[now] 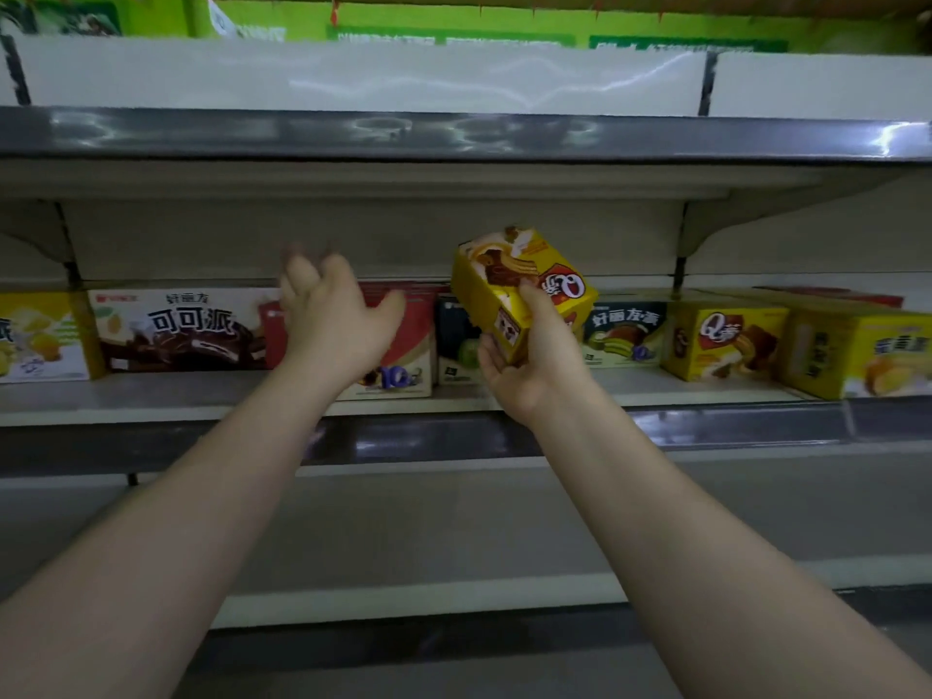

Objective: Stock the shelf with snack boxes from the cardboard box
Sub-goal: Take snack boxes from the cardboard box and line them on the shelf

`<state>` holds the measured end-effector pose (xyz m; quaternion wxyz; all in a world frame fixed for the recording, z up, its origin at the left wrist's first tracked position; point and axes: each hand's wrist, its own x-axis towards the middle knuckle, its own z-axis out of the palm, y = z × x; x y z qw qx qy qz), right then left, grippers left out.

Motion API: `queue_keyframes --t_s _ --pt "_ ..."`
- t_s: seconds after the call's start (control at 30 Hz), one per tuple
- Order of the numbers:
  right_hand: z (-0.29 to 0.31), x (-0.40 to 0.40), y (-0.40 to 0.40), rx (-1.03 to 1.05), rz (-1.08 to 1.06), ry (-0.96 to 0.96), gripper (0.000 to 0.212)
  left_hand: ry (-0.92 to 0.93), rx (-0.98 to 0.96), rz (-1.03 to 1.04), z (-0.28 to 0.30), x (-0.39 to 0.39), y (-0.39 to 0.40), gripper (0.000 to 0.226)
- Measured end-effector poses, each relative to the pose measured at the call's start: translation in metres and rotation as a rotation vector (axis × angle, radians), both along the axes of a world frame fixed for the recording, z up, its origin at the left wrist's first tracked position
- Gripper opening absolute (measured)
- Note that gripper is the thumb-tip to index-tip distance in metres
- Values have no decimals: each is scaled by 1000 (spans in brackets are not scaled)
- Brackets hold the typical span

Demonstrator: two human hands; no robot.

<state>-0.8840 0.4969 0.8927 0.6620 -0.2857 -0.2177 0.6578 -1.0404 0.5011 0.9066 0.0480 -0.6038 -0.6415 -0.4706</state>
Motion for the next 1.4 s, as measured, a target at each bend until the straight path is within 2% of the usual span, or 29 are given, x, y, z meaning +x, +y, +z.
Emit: queue_keyframes --t_s 0.07,0.13,0.23,0.27,0.37,0.43,0.57,0.63,0.77,0.83,0.93,1.07,1.17,1.33,1.4 --pt "-1 24 -12 8 28 -48 24 -81 1 -130 3 34 -8 68" --pt "-3 53 -23 35 29 -112 21 -226 -33 -275 0 67 -10 72" --pt "-10 100 -37 116 69 -279 17 -579 -130 -531 -10 111 -22 89" --pt "-13 109 -39 135 91 -341 17 -682 -166 -604 -15 119 -22 86" --pt "-26 167 -51 150 111 -436 22 -821 -265 -745 -27 173 -38 41" --pt "-36 194 -58 125 105 -439 18 -824 -342 -775 -37 194 -47 39" --pt "-65 247 -75 80 147 -516 17 -834 -466 -810 -66 232 -67 69" --pt "-78 267 -81 50 182 -517 21 -816 -492 -802 -79 248 -76 63" --pt "-87 296 -89 -6 219 -396 26 -757 -528 -799 -82 271 -84 61" --pt "-85 307 -91 44 240 -388 29 -719 -532 -811 -76 275 -88 54" --pt "-77 318 -91 166 266 -475 37 -695 -515 -833 -66 275 -91 48" --pt "-68 323 -87 226 278 -569 31 -682 -490 -845 -55 272 -91 58" --pt "-60 319 -79 223 192 -668 26 -695 -459 -806 -46 271 -83 63" --pt "-36 315 -58 313 87 -802 17 -597 -464 -777 -19 265 -70 75" --pt "-27 315 -49 380 55 -806 37 -554 -476 -785 -11 258 -63 84"
